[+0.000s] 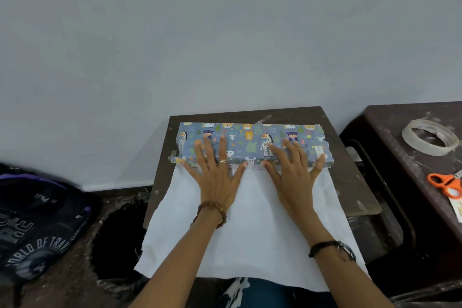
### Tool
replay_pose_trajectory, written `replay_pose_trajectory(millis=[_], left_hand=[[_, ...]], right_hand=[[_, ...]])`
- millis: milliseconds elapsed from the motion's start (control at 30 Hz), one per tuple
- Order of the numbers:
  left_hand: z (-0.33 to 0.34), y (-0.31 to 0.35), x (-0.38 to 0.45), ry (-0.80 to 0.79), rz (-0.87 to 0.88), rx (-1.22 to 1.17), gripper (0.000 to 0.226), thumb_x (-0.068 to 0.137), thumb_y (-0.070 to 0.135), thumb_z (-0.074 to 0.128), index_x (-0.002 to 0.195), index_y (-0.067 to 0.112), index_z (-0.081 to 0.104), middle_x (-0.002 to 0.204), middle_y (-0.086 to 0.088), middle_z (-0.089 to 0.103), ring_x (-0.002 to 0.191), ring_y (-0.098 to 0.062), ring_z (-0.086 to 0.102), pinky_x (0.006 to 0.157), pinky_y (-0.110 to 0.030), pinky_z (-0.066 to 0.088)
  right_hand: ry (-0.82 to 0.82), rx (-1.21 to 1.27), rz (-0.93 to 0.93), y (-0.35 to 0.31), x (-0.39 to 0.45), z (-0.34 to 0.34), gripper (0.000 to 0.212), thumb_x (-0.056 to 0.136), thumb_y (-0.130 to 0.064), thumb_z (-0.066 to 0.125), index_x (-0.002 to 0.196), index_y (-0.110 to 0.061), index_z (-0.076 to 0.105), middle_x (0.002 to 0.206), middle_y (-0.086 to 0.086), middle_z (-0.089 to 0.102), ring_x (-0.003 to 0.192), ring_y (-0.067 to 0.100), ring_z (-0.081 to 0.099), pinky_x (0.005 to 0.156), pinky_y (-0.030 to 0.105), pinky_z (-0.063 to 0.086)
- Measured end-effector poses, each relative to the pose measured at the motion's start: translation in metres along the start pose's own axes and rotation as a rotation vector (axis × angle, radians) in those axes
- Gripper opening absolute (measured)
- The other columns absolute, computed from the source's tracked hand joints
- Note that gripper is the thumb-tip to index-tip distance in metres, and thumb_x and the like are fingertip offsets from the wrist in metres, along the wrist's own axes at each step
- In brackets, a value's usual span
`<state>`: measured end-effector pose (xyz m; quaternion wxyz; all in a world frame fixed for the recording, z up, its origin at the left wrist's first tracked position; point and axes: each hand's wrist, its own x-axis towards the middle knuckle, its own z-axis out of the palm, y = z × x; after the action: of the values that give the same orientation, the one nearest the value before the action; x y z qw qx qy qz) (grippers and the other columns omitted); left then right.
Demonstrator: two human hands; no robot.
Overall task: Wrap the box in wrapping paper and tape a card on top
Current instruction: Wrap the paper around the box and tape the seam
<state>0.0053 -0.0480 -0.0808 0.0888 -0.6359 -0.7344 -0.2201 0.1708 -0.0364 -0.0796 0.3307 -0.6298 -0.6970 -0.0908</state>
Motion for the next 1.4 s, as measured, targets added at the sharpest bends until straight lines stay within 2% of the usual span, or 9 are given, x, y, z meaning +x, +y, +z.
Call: replay_pose_trajectory(millis=[100,233,367,567,633,767,900,1200,1400], left_hand=[[-0.003,0.0,-0.011,-0.039,0.191,-0.019,0.073,0.089,0.068,0.012,0.148,0.027,-0.002,0.155,-0.003,-0.019,0.144,-0.021,-0.013,0.108,-0.058,-0.004],[-0.02,0.006,-0.05,-0.229,0.461,-0.007,0.08,0.084,0.075,0.01,0.148,0.028,-0.002,0.157,-0.005,-0.005,0.145,-0.021,0.0,0.109,-0.065,0.012],[-0.052,0.005,-0.075,-0.736,0.497,-0.062,0.099,0.059,0.09,0.002,0.142,0.04,-0.016,0.151,0.008,-0.026,0.14,-0.014,-0.026,0.108,-0.061,-0.015],[-0.079,0.012,-0.092,-1.047,0.613,-0.044,0.107,0.06,0.09,0.029,0.142,0.04,-0.02,0.146,0.007,-0.037,0.13,-0.022,-0.04,0.099,-0.058,-0.03],[-0.086,0.016,-0.094,-1.083,0.67,-0.002,0.094,0.076,0.078,0.038,0.143,0.039,-0.016,0.148,0.006,-0.035,0.131,-0.023,-0.038,0.098,-0.06,-0.028],[-0.095,0.026,-0.092,-1.036,0.703,-0.058,0.051,0.1,0.043,0.019,0.148,0.027,0.015,0.157,0.008,-0.01,0.142,-0.027,-0.018,0.1,-0.074,-0.008],[-0.117,0.051,-0.096,-1.072,0.561,-0.139,0.049,0.102,0.034,0.016,0.137,0.007,0.038,0.154,-0.005,0.022,0.143,-0.024,0.011,0.103,-0.072,0.003],[-0.143,0.094,-0.116,-1.034,0.408,-0.149,0.051,0.102,0.035,0.018,0.121,-0.004,0.044,0.115,-0.023,0.053,0.11,-0.036,0.048,0.101,-0.067,0.015],[-0.137,0.078,-0.118,-1.144,0.423,-0.1,0.058,0.101,0.04,0.02,0.147,0.005,0.017,0.137,-0.02,0.043,0.129,-0.034,0.038,0.108,-0.06,0.016]], right_hand=[[-0.033,0.022,0.011,-0.002,0.0,-0.004,0.037,0.088,-0.05,0.04,0.114,-0.031,0.06,0.128,0.005,0.057,0.127,0.025,0.047,0.109,0.053,-0.001],[-0.063,0.034,0.011,-0.003,0.002,-0.009,0.036,0.088,-0.048,0.042,0.112,-0.029,0.061,0.127,0.006,0.058,0.125,0.028,0.049,0.106,0.06,0.003],[-0.127,0.038,0.027,-0.007,0.004,-0.018,0.032,0.087,-0.043,0.056,0.114,-0.027,0.064,0.13,0.008,0.056,0.127,0.03,0.047,0.101,0.071,0.01],[-0.282,0.018,0.051,-0.014,0.011,-0.036,0.033,0.092,-0.041,0.055,0.122,-0.028,0.057,0.138,0.002,0.046,0.134,0.023,0.034,0.104,0.069,0.003],[-0.333,-0.007,0.056,-0.014,0.014,-0.039,0.034,0.092,-0.042,0.052,0.124,-0.029,0.055,0.138,0.0,0.045,0.134,0.022,0.033,0.104,0.069,0.005],[-0.42,-0.07,0.055,-0.015,0.024,-0.048,0.031,0.095,-0.033,0.051,0.126,-0.03,0.053,0.136,0.0,0.045,0.13,0.024,0.035,0.104,0.07,0.014],[-0.549,-0.068,-0.023,-0.01,0.027,-0.063,0.034,0.098,-0.021,0.046,0.131,-0.029,0.048,0.14,0.0,0.041,0.131,0.025,0.035,0.103,0.069,0.018],[-0.551,-0.115,-0.102,-0.018,0.004,-0.081,0.03,0.096,-0.031,0.048,0.127,-0.028,0.05,0.131,0.001,0.049,0.124,0.025,0.044,0.104,0.061,0.027],[-0.451,-0.17,-0.161,-0.021,-0.003,-0.079,0.026,0.092,-0.025,0.057,0.117,-0.019,0.056,0.117,0.01,0.058,0.109,0.034,0.054,0.098,0.053,0.038]])
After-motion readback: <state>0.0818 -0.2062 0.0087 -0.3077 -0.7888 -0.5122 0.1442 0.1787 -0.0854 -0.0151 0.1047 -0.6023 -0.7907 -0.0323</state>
